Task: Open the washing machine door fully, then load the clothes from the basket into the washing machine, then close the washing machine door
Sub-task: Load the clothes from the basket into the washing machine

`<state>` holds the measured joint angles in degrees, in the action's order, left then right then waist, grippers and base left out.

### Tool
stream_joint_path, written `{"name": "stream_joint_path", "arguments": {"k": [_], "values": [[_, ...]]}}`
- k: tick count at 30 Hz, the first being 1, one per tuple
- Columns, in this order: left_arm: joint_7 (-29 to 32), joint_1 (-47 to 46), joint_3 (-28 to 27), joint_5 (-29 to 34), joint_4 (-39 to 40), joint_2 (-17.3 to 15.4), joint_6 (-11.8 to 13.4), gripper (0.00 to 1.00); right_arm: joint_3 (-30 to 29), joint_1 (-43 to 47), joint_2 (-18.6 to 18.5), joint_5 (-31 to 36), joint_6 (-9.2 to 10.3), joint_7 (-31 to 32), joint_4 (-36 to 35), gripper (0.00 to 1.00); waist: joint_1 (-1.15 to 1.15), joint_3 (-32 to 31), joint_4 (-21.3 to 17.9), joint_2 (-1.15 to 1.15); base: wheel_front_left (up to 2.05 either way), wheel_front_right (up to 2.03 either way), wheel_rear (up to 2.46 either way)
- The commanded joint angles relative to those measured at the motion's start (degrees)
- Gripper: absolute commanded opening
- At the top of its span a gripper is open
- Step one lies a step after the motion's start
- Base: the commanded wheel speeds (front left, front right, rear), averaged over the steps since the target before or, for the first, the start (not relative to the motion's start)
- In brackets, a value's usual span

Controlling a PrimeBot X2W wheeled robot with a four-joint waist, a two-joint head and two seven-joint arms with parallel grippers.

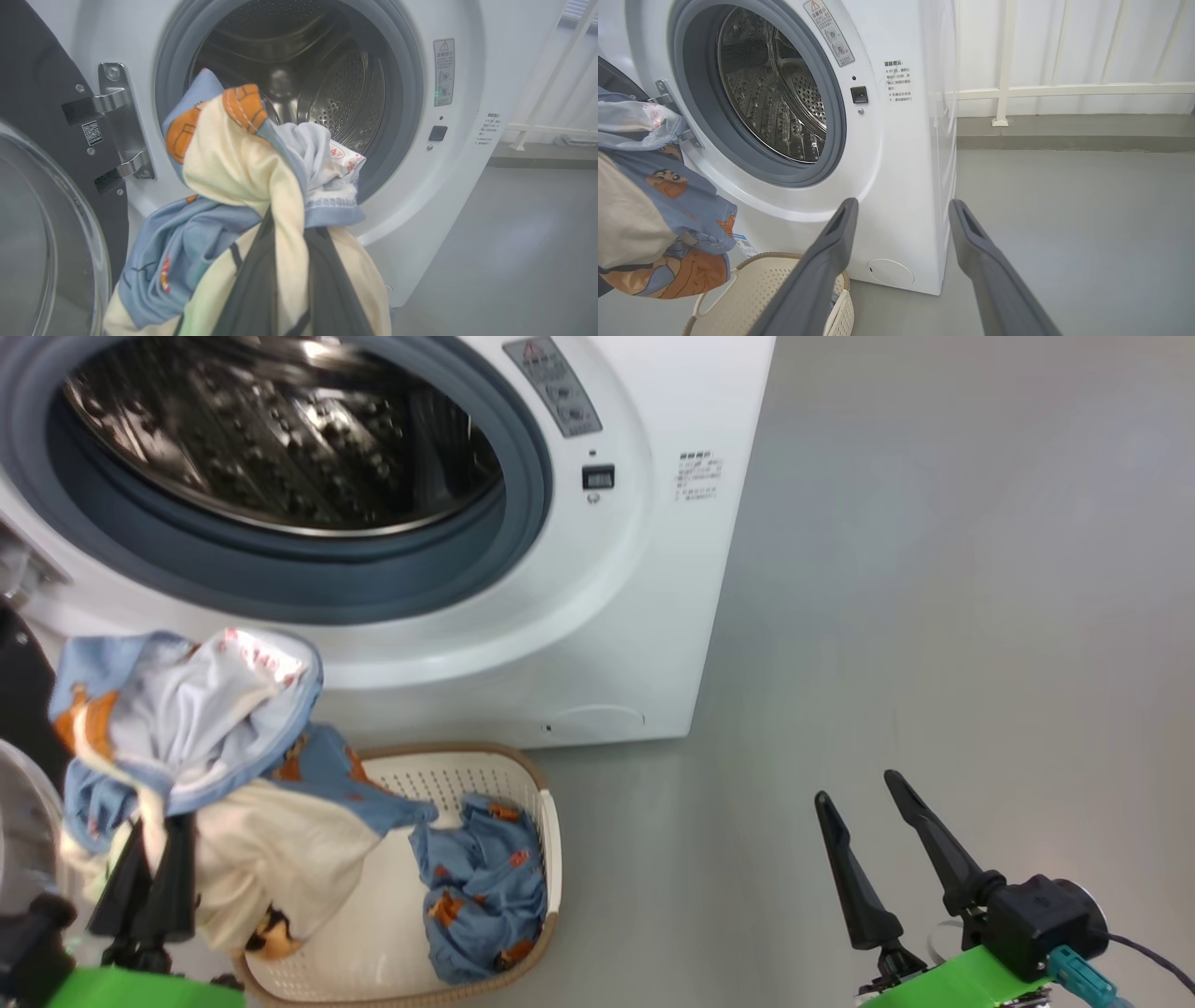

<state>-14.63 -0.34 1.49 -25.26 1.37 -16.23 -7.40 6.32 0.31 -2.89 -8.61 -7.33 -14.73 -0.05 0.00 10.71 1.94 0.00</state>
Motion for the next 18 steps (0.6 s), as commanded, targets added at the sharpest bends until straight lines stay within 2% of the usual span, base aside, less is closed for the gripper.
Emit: {"name": "stream_joint_path", "arguments": {"k": [1, 18], "values": [[-0.37, -0.19, -3.07, 0.88, 1.94, -0.95, -0.09, 0.00, 0.86, 0.63, 0.02, 0.63, -0.16, -0.27, -1.62, 1.00, 0.00, -2.17, -0.13, 0.00, 0.00, 0.00, 0.00], [-0.37, 6.99, -7.83, 4.61, 3.78, 4.64, -0.09, 0.00, -1.28, 2.61, 0.02, 1.91, -0.16, -0.27, -1.96, 1.00, 0.00, -6.95, -2.09, 0.00, 0.00, 0.00, 0.00]]}}
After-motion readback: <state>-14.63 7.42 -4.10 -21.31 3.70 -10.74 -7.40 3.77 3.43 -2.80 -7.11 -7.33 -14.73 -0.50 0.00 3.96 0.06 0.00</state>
